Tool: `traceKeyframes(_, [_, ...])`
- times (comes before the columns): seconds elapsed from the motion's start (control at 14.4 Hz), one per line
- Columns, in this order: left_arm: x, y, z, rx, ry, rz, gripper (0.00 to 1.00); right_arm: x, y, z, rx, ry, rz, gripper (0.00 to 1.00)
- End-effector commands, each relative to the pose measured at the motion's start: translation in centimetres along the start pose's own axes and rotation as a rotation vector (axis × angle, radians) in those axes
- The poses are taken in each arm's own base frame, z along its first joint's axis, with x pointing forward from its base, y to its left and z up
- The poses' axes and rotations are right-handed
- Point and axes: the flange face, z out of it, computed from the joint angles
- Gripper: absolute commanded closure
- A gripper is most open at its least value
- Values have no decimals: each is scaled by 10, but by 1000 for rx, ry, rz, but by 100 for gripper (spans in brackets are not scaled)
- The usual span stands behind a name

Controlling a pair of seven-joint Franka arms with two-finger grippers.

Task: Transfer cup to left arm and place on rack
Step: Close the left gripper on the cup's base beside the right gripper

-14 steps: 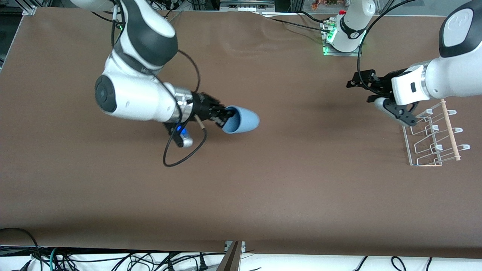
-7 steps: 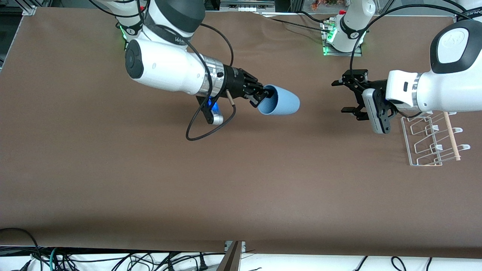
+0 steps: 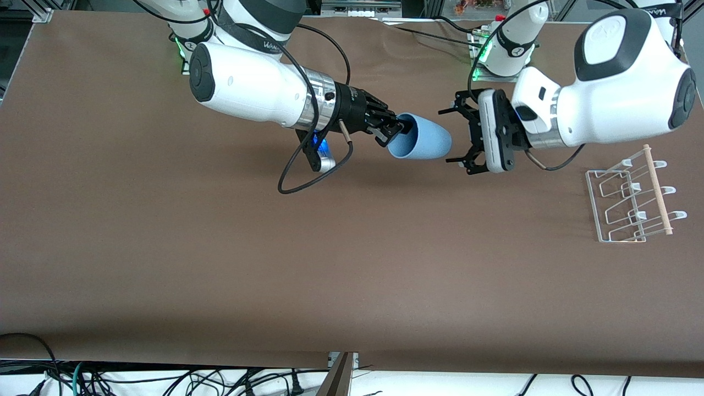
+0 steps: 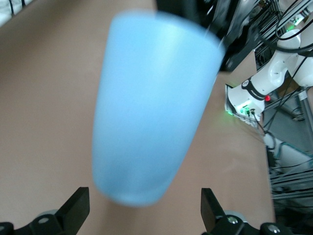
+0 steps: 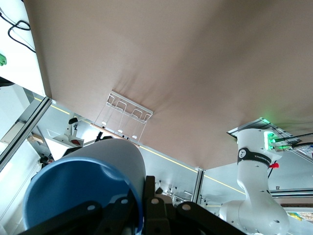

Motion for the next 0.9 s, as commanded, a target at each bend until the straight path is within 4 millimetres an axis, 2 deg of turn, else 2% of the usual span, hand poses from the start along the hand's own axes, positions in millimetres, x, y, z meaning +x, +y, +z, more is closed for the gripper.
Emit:
traceKeyframes(0.0, [15,0,-4,42,44,86,0,-3,-4,0,14,-25,19,100])
traceKeyframes(0.14, [20,-1,-1,65,58,99,0,-3,-4,1,13,-25,18,100])
traceKeyframes(0.21, [26,0,11,62,58,114,0,-3,-4,1,13,-25,17,100])
traceKeyframes(0.49, [39,1,39,66,75,144,0,-5,-4,3,24,-26,17,100])
traceKeyframes(0.56, [39,0,40,70,68,153,27,-5,-5,2,30,-26,16,100])
traceKeyframes(0.62, [40,0,39,69,74,166,68,-5,-5,3,32,-26,15,100])
traceKeyframes(0.69, [38,-1,38,66,73,169,88,-4,-5,3,33,-26,16,100])
traceKeyframes(0.83, [35,-3,37,63,70,162,91,-2,-5,4,33,-25,16,100])
